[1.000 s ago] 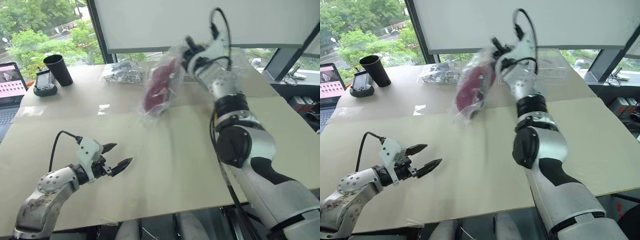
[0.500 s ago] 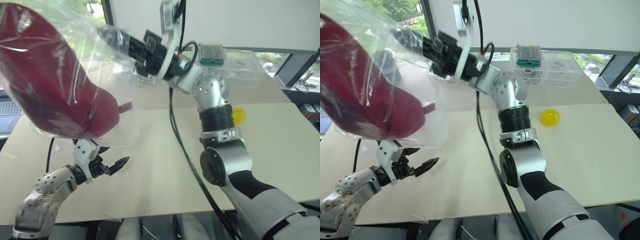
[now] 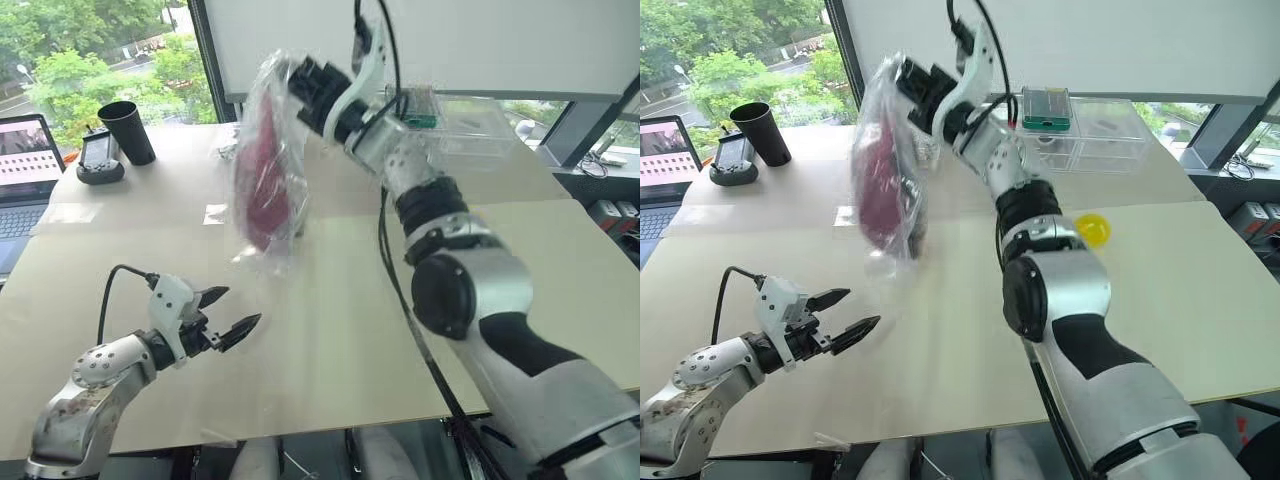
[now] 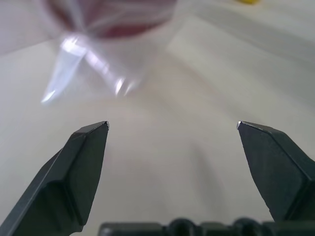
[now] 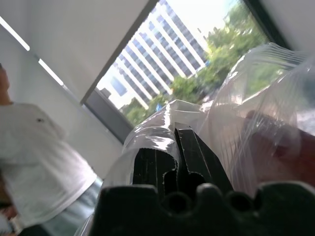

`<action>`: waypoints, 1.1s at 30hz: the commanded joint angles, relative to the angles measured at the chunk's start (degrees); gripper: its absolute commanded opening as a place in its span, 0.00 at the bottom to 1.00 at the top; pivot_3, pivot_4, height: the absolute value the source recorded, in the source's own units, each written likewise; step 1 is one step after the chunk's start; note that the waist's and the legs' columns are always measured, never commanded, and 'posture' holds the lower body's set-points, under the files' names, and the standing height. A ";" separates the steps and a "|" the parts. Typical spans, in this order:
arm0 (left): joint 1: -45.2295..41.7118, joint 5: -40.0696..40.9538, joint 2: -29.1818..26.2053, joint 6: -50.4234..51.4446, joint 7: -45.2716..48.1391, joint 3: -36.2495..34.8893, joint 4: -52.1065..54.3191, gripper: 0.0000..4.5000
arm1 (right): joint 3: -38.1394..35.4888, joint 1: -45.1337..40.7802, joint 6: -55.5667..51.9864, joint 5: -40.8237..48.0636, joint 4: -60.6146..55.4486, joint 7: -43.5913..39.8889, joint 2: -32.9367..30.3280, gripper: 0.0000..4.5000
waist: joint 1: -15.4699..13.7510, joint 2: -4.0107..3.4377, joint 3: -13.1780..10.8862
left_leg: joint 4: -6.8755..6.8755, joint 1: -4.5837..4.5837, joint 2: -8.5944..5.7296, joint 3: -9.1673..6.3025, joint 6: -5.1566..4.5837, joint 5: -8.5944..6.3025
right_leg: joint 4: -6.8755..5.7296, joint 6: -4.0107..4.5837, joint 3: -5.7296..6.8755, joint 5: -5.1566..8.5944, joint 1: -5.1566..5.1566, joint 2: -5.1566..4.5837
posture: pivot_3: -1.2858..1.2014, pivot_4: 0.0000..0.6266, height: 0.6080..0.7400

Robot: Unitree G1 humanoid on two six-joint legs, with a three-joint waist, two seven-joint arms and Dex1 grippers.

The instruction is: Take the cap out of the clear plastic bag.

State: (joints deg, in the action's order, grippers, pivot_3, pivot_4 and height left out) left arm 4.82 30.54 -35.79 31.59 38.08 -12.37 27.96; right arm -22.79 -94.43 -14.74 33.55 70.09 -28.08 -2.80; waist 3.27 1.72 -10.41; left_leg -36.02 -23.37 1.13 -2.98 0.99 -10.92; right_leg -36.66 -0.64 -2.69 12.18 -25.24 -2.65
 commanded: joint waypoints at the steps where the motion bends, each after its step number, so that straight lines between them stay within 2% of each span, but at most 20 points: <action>1: -0.23 0.70 -0.13 -0.05 -0.34 -1.16 0.87 1.00 | -0.92 -5.43 8.41 -2.28 2.08 -4.19 -1.49 0.01 | 0.23 0.00 0.00 | 0.00 0.02 0.00 0.00 0.00 0.00 | -0.01 0.00 0.00 0.00 0.02 0.00 | 0.52 0.24 1.00; 3: 0.33 1.05 -0.08 0.16 -0.58 -1.73 1.33 1.00 | 1.07 -6.78 11.79 -4.60 1.66 -10.94 -1.31 0.01 | 0.52 0.00 -0.02 | -0.01 0.01 -0.01 0.00 0.00 0.00 | -0.01 0.01 -0.01 0.00 0.02 0.00 | 0.52 0.24 1.00; 5: 1.62 1.20 -0.07 0.27 -1.02 -2.27 2.10 1.00 | 10.50 -2.47 15.92 -11.68 -1.27 -27.85 1.79 0.01 | 0.92 -0.01 -0.04 | -0.01 0.00 -0.01 0.01 0.00 0.00 | -0.02 0.00 -0.03 0.00 0.00 0.00 | 0.52 0.24 1.00; 7: 3.00 1.50 -0.09 0.45 -1.38 -2.72 3.19 1.00 | 23.83 6.79 18.77 -20.24 -5.10 -46.63 4.32 0.01 | 1.54 0.00 0.00 | 0.03 0.08 0.05 0.07 -0.05 -0.03 | -0.05 0.00 -0.12 0.02 -0.01 0.07 | 0.52 0.24 1.00; 9: 3.69 1.91 -0.19 0.73 -1.70 -2.99 3.96 1.00 | 32.00 13.85 20.44 -25.70 -7.81 -54.78 4.08 0.01 | 1.95 0.09 0.13 | 0.07 0.33 0.12 0.13 -0.20 -0.13 | -0.13 0.01 -0.13 0.10 0.16 0.10 | 0.52 0.24 1.00; 13: 4.08 2.50 -0.24 1.66 -2.12 -3.29 4.68 1.00 | 42.99 25.89 24.98 -37.04 -8.89 -51.04 2.94 0.01 | 0.65 0.11 0.03 | -0.07 0.42 0.14 -0.01 -0.06 -0.08 | -0.40 0.10 0.02 0.16 0.19 0.13 | 0.52 0.24 1.00; 16: 3.74 2.70 -0.18 2.19 -2.14 -3.39 4.68 1.00 | 43.32 27.58 23.89 -38.95 -8.09 -45.98 3.41 0.01 | 0.47 0.11 -0.14 | -0.17 0.13 0.09 -0.03 0.14 0.05 | -0.44 0.14 0.01 0.13 -0.06 0.09 | 0.52 0.24 1.00; 18: 3.31 2.63 -0.25 2.34 -1.88 -3.22 4.34 1.00 | 42.09 26.76 22.09 -39.37 -6.51 -41.47 3.83 0.01 | 0.61 0.12 -0.13 | -0.15 0.32 0.14 -0.04 0.17 0.06 | -0.45 0.16 0.01 0.12 0.10 0.14 | 0.52 0.24 1.00; 22: 2.32 2.58 -0.19 2.63 -1.69 -2.72 3.80 1.00 | 38.06 24.47 18.16 -37.45 -4.62 -35.98 3.91 0.23 | 0.74 0.12 -0.13 | -0.01 0.51 0.19 -0.02 0.17 0.05 | -0.46 0.22 -0.01 0.15 0.17 0.20 | 0.52 0.24 1.00; 27: 2.10 2.47 0.02 2.57 -1.46 -2.22 3.56 1.00 | 32.74 21.60 14.42 -34.82 -4.58 -32.57 2.96 0.61 | 0.71 0.13 -0.13 | 0.01 0.46 0.18 -0.01 0.17 0.05 | -0.43 0.24 -0.01 0.15 0.17 0.19 | 0.52 0.24 1.00; 30: 2.55 2.22 0.19 2.29 -1.33 -1.91 3.72 1.00 | 32.95 20.40 14.22 -37.33 -3.25 -29.08 0.66 0.83 | 0.70 0.13 -0.13 | 0.02 0.46 0.17 -0.01 0.17 0.04 | -0.43 0.24 -0.01 0.15 0.16 0.18 | 0.52 0.24 1.00; 32: 2.78 2.26 0.33 2.10 -1.34 -2.04 3.81 1.00 | 33.70 20.73 15.68 -38.34 -4.22 -29.96 -0.71 0.98 | 0.52 0.13 -0.12 | 0.02 0.46 0.17 -0.01 0.17 0.04 | -0.42 0.24 0.00 0.16 0.17 0.18 | 0.52 0.24 1.00; 33: 2.79 2.28 0.36 2.08 -1.40 -2.12 3.84 1.00 | 33.28 20.82 15.70 -37.79 -5.09 -31.25 -1.27 1.00 | 0.53 0.13 -0.13 | 0.02 0.47 0.17 -0.01 0.17 0.04 | -0.41 0.24 0.00 0.16 0.18 0.17 | 0.52 0.24 1.00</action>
State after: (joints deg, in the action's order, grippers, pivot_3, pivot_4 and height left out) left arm 7.74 32.07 -35.60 34.35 36.58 -14.08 30.63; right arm 10.91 -73.17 -0.30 -4.52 67.03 -58.38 -3.64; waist 3.80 1.86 -10.53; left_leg -36.00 -22.92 1.29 -2.99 1.16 -10.87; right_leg -37.05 -0.40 -2.69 12.34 -25.06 -2.48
